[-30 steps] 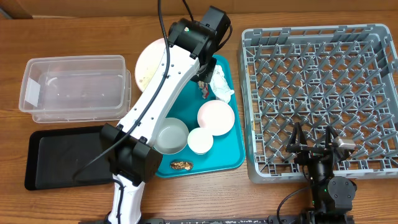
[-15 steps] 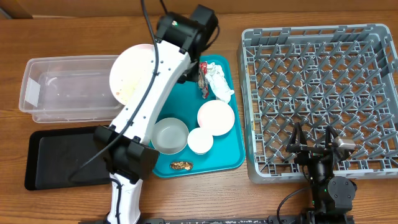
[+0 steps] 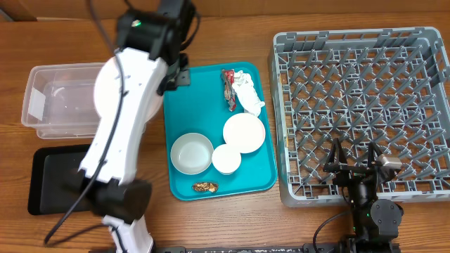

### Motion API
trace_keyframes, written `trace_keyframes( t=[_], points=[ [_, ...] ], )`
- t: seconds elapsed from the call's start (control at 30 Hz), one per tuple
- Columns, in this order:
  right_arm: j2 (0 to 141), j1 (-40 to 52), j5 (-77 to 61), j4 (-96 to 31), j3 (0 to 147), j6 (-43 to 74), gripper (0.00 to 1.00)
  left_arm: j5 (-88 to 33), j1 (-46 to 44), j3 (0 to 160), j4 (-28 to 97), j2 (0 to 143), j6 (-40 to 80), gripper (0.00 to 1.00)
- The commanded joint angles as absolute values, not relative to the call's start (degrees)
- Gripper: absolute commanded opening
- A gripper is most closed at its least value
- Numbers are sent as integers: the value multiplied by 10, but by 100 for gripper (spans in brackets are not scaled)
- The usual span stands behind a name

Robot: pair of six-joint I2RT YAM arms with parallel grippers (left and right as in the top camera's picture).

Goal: Sort waste into correct bins and load items into the dishwasher
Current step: 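Carry the plate left over the black tray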

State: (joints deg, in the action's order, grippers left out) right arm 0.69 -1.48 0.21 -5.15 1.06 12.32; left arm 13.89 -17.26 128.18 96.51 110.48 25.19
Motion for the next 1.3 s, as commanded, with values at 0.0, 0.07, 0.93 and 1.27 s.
trace_keyframes(
  t=[0.0,0.07,0.93,1.27],
  points=[
    [2,-17,-1,-48,4,121,100,139,-149,1225,968,1044,262,4],
    [2,-17,-1,-48,4,121,100,139,-138,1198,968,1027,264,4],
    [2,-17,-1,-48,4,121,100,127,-111,937,870,996,322,4],
    [2,-17,-1,-48,4,121,100,73,-74,936,867,982,296,4]
  ],
)
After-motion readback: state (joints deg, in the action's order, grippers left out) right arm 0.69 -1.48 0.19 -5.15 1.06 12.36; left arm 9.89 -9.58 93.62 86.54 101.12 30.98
